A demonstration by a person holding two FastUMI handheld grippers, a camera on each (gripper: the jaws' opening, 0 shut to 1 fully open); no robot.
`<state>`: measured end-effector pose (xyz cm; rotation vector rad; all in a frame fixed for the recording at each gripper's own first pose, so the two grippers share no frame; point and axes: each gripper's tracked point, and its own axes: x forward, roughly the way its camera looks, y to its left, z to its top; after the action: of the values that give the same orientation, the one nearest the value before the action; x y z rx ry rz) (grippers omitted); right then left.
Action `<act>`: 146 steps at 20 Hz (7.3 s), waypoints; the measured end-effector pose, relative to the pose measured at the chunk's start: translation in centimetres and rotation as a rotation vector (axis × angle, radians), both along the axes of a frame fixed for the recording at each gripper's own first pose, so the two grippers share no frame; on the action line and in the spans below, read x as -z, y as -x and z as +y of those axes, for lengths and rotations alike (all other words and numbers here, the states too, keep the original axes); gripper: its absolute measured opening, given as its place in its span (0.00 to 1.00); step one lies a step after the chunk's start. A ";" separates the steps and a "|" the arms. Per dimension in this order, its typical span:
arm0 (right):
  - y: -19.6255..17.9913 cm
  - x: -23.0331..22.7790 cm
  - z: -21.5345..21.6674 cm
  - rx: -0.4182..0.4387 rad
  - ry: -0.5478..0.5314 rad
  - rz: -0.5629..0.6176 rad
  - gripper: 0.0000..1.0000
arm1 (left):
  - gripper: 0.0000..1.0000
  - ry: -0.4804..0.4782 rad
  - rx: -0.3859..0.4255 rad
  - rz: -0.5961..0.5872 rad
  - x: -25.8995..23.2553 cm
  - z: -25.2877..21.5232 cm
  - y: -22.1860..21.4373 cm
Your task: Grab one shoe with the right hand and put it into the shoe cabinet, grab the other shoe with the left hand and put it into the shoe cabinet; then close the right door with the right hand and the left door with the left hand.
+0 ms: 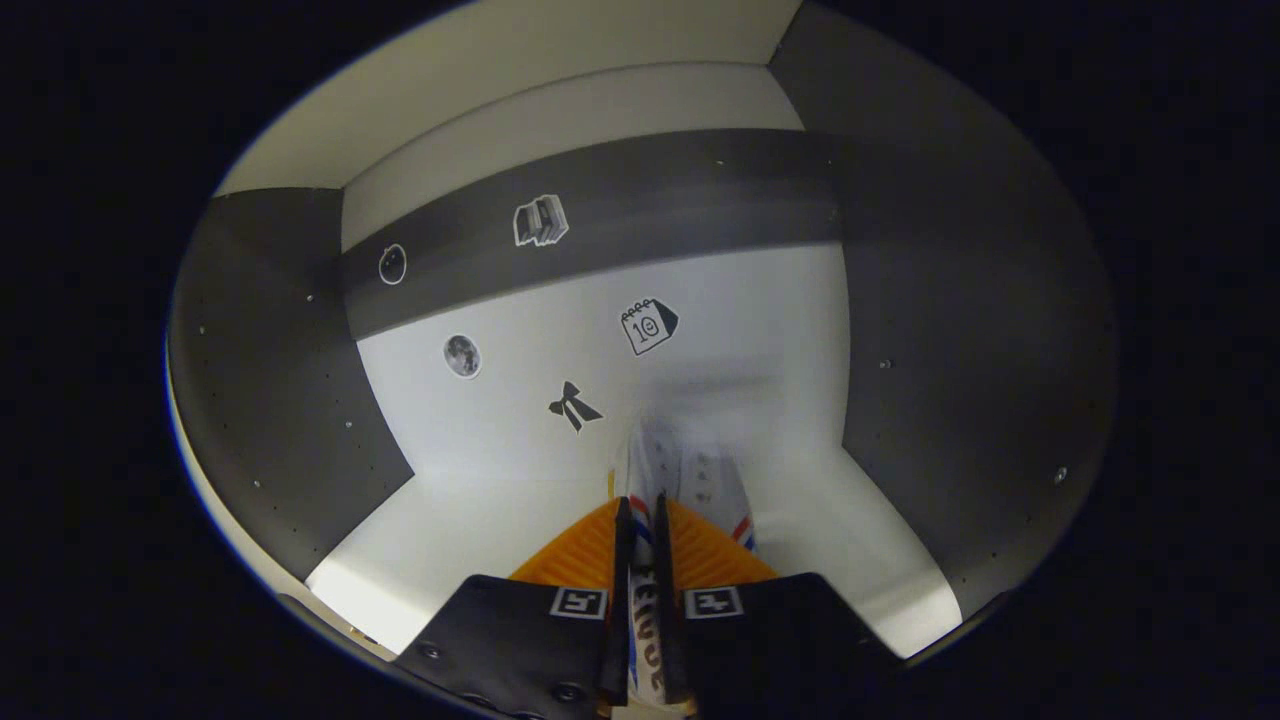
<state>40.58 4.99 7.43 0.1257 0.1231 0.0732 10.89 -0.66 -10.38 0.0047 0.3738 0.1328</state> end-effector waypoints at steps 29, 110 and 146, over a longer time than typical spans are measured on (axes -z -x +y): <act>37.8 10.8 -5.2 0.235 0.247 0.067 0.97 | 0.95 0.163 0.226 0.514 28.1 -2.6 4.5; 39.5 9.8 -42.7 0.725 0.056 -0.081 0.92 | 0.01 0.205 0.121 0.088 29.9 -2.7 3.3; 38.7 -7.8 -26.2 0.134 0.141 -0.352 0.91 | 0.98 0.010 -0.049 -0.178 26.8 -4.1 34.0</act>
<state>1.87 -21.17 15.23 -0.0213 -0.2317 -0.0474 -23.13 -4.80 -37.19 -0.0263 0.1974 0.1781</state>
